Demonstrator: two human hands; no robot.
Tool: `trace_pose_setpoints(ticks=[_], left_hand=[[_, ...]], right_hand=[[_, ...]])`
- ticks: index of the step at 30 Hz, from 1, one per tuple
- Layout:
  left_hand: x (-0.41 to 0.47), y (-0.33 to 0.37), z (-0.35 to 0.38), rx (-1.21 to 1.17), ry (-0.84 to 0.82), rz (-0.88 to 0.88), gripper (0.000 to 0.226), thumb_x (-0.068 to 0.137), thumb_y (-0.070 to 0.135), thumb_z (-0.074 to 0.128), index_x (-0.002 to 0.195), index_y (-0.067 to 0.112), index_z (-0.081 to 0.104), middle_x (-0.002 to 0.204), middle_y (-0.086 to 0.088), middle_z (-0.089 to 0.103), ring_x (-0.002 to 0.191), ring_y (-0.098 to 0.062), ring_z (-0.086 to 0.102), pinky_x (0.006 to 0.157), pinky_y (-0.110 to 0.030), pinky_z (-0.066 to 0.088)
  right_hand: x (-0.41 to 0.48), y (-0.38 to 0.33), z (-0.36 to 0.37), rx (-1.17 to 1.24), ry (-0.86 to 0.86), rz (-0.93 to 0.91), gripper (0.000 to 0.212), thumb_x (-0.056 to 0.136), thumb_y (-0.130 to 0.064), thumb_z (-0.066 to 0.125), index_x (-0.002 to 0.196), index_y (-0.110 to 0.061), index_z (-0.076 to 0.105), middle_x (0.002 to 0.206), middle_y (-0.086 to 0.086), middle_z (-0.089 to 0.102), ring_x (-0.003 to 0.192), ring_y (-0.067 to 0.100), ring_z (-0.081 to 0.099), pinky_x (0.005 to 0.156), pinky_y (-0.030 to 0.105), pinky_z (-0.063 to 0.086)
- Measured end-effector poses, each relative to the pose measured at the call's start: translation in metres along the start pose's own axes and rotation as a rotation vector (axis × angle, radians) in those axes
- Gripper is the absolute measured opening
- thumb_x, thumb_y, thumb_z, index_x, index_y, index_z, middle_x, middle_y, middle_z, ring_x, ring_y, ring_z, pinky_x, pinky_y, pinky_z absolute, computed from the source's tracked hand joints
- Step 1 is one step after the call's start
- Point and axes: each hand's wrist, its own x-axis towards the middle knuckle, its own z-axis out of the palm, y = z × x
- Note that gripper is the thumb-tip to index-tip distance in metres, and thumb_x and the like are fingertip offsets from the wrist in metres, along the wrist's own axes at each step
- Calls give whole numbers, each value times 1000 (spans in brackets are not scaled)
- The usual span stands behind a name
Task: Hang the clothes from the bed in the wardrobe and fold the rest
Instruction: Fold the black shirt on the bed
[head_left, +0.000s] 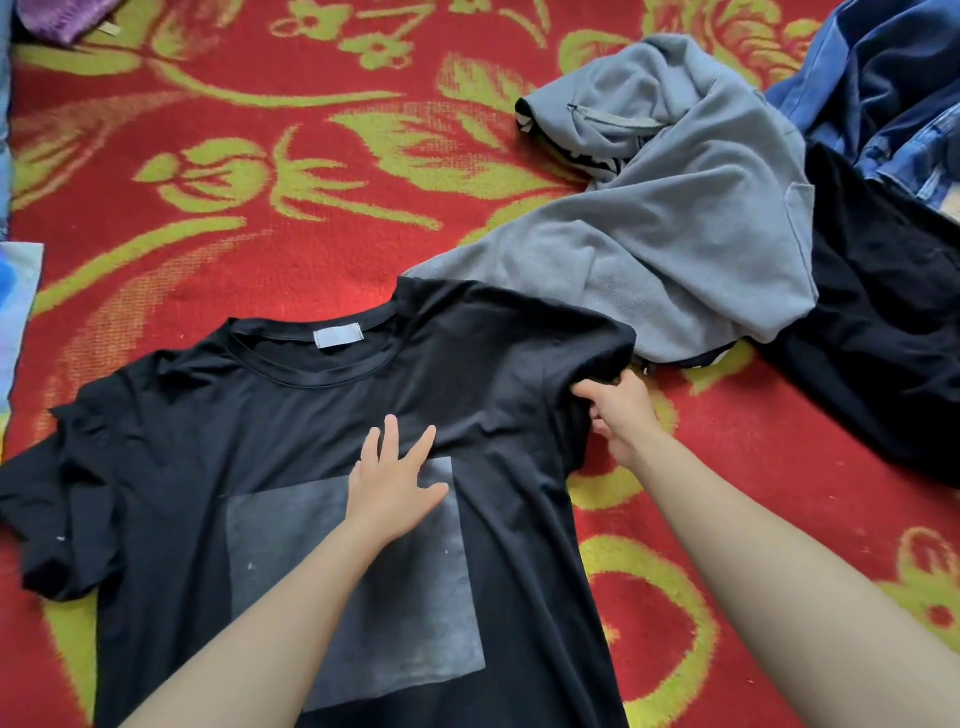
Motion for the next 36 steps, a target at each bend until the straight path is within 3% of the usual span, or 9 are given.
trace_pose_setpoints(ticks=[6, 12, 16, 20, 22, 26, 30, 32, 36], left_hand=[[5, 2, -13, -42, -130, -18, 72, 89, 47, 48, 147, 43, 6, 157, 0, -18, 144, -23, -14, 113, -42, 15], [7, -1, -14, -32, -158, 7, 76, 89, 46, 51, 147, 42, 2, 156, -2, -21, 144, -24, -17, 115, -41, 13], [6, -2, -16, -83, -209, 2, 76, 89, 43, 51, 147, 42, 3, 155, -2, -23, 143, -24, -19, 115, -41, 9], [6, 0, -20, -100, -235, 3, 76, 90, 41, 51, 148, 41, 3, 155, -3, -24, 142, -25, -21, 114, -41, 9], [6, 1, -21, -99, -246, 3, 76, 90, 41, 51, 148, 41, 2, 154, -3, -25, 142, -25, -22, 114, -42, 9], [6, 1, -22, -92, -260, -1, 76, 90, 40, 51, 148, 41, 1, 154, -3, -26, 142, -25, -23, 114, -42, 9], [5, 2, -23, -79, -279, 1, 77, 90, 41, 51, 148, 40, -1, 153, -4, -28, 141, -26, -24, 114, -44, 7], [5, 3, -23, -67, -283, 0, 78, 90, 41, 50, 148, 40, -2, 153, -5, -28, 141, -27, -24, 114, -44, 7], [7, 3, -24, -66, -300, -11, 77, 90, 41, 50, 148, 41, -2, 153, -5, -29, 141, -27, -24, 115, -44, 5]], right_hand=[[-1, -16, -21, -271, -63, -157, 20, 74, -6, 76, 91, -5, 66, 86, 4, 67, 79, 9, 60, 75, 23, 49], [8, -37, -44, 164, -238, 35, 25, 78, 10, 60, 92, -11, 62, 80, 1, 72, 76, 15, 65, 65, 23, 55], [14, -41, -54, -13, -6, -7, 40, 75, 5, 69, 111, -7, 58, 90, 6, 64, 74, 18, 61, 62, 28, 49], [13, -30, -62, -804, 287, -137, 35, 74, -42, 74, 90, -12, 67, 96, 13, 66, 98, 32, 58, 71, 33, 42], [13, -25, -64, -895, 371, -148, 42, 73, -51, 71, 90, -13, 69, 101, 14, 64, 107, 34, 52, 75, 35, 42], [21, -34, -77, -45, 192, 45, 17, 75, -20, 76, 78, -18, 59, 90, 0, 64, 88, 19, 58, 70, 29, 44], [31, -26, -97, -163, 459, 35, 28, 79, -30, 71, 68, -12, 52, 92, 12, 59, 88, 32, 62, 68, 38, 45], [30, -20, -100, -551, 583, -31, 38, 80, -50, 62, 79, -12, 58, 98, 15, 63, 101, 37, 59, 75, 36, 40], [32, -6, -100, -463, 499, 40, 62, 88, -55, 47, 127, -7, 48, 133, 20, 48, 124, 36, 43, 101, 41, 33]])
